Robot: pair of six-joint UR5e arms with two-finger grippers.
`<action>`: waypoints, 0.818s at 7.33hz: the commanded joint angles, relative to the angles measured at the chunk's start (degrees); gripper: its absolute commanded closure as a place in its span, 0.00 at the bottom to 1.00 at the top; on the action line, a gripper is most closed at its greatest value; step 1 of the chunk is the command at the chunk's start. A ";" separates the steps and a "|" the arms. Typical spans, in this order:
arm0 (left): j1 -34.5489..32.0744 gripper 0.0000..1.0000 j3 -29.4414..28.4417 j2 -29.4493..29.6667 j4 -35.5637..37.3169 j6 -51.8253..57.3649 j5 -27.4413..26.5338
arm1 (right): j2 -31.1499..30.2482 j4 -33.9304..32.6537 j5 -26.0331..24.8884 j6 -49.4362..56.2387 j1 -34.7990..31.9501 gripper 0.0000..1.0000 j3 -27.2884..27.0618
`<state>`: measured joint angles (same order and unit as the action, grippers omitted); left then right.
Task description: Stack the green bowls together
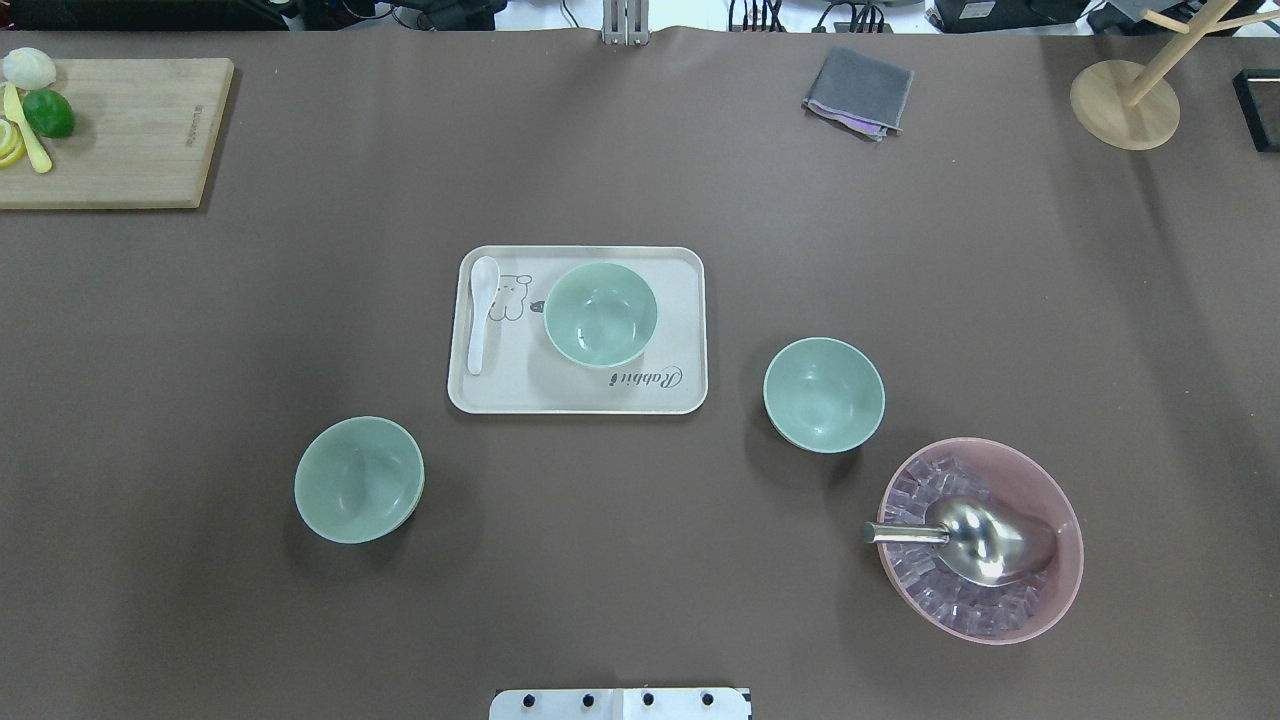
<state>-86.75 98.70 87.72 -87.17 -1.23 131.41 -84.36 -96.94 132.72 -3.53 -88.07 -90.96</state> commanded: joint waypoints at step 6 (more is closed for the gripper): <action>0.00 0.02 0.35 0.17 -0.19 -0.08 0.60 | 0.42 0.00 -0.18 -0.07 0.00 0.00 -0.09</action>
<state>-86.75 99.00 87.85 -87.29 -1.32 131.95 -84.04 -96.94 132.50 -3.60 -88.07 -90.99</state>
